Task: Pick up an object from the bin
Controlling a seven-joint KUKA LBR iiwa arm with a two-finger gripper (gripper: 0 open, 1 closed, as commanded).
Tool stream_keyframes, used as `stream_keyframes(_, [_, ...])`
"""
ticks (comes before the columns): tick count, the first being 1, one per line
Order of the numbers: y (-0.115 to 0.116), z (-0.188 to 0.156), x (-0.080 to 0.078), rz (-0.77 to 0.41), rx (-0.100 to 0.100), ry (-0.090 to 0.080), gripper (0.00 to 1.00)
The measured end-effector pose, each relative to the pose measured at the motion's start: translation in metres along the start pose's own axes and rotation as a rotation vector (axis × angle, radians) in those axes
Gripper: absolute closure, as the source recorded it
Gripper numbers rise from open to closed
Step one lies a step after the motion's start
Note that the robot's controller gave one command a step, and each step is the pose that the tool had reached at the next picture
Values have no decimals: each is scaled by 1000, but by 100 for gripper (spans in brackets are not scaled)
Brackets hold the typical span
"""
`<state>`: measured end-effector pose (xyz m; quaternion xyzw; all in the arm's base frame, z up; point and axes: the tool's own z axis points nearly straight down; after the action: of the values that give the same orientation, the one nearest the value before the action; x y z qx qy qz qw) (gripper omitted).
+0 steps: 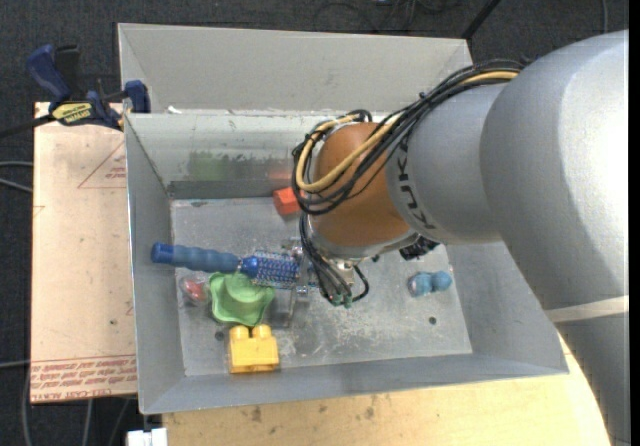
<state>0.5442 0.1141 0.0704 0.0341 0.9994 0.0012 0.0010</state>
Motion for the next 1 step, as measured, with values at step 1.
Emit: stream_keyframes(1, [16, -88, 27, -33, 0, -3, 100])
